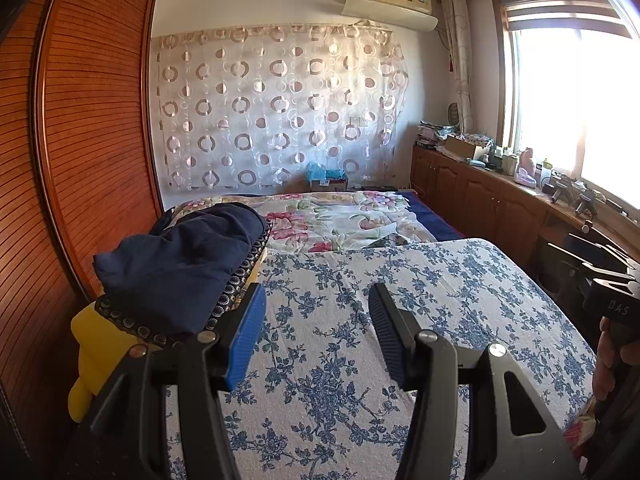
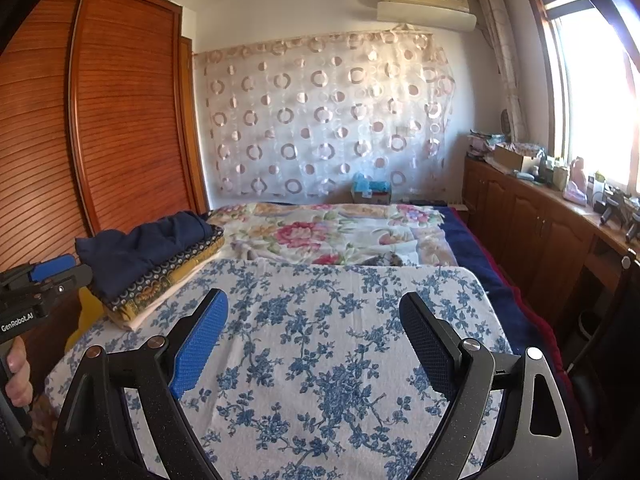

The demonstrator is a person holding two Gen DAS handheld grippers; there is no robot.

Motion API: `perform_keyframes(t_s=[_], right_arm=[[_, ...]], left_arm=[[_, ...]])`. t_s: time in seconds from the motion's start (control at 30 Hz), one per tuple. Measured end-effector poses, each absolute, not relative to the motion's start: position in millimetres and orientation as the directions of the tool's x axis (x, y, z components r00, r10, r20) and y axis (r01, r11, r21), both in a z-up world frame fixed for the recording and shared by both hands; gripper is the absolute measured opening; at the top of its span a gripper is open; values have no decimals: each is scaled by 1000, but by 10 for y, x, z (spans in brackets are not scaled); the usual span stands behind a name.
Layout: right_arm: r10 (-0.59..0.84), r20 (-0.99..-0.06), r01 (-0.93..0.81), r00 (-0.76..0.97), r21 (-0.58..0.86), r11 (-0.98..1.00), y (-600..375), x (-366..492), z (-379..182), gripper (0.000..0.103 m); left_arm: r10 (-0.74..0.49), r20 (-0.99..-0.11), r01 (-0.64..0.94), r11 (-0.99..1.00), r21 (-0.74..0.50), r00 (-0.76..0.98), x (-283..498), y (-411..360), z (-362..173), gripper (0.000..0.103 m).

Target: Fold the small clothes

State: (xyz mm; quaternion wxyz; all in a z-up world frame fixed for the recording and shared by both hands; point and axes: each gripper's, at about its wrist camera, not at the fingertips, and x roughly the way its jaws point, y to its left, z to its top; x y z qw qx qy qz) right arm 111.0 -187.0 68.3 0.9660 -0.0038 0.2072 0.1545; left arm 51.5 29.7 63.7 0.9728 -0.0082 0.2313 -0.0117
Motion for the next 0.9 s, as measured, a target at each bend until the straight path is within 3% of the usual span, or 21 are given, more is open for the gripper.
perform_keyframes(t_s=[0.9], right_arm=[[297, -400, -301, 867, 54, 952, -1870, 1107, 678, 89]], left_arm=[[-24, -442, 19, 1000, -17, 897, 486, 280, 653, 53]])
